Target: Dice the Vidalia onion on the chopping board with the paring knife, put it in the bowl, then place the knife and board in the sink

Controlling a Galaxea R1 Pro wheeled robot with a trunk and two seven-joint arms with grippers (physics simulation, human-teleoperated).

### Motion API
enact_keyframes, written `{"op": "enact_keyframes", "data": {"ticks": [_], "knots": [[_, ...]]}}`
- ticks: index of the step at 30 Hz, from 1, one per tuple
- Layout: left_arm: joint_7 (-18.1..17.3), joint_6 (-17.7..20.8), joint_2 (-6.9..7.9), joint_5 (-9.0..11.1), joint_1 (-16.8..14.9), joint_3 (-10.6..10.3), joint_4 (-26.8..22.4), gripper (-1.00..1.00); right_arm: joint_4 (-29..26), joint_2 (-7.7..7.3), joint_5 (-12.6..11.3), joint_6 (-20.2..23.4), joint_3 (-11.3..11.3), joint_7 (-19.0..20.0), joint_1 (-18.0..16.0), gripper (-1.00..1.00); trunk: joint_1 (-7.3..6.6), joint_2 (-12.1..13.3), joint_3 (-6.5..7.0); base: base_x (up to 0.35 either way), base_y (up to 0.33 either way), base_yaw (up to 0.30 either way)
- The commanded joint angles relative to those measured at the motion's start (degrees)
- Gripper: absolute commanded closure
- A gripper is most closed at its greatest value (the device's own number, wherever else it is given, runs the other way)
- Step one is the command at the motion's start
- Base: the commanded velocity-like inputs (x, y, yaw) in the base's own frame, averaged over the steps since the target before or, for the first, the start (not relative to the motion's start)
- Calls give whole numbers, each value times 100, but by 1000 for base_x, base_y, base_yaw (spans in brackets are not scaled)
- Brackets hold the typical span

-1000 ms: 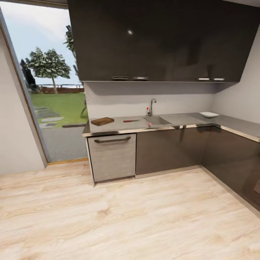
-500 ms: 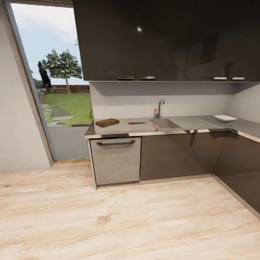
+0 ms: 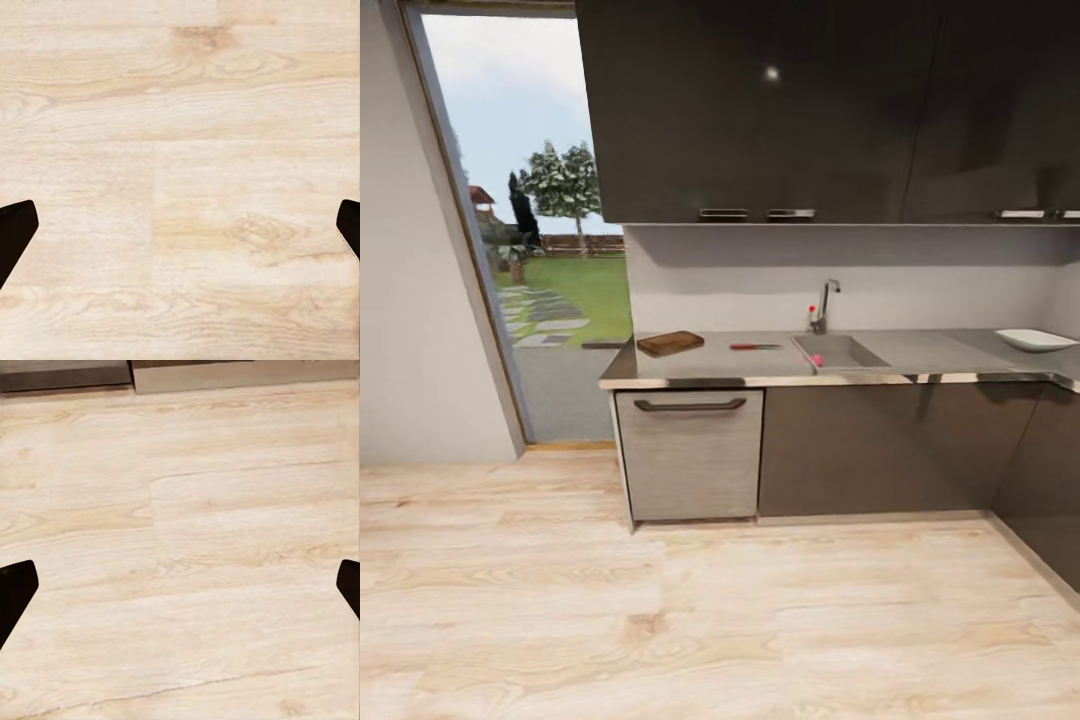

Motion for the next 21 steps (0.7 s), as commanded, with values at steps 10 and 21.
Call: {"op": "enact_keyframes", "data": {"ticks": [10, 21], "knots": [[-1, -8, 0, 34, 1, 0, -6, -100, 3, 4, 7, -18, -11, -2, -3, -100, 2, -3, -5, 178, -230, 175], [3, -7, 0, 33, 1, 5, 20, -100, -1, -1, 5, -20, -10, -2, -3, -100, 2, -3, -5, 176, -238, 84]]}}
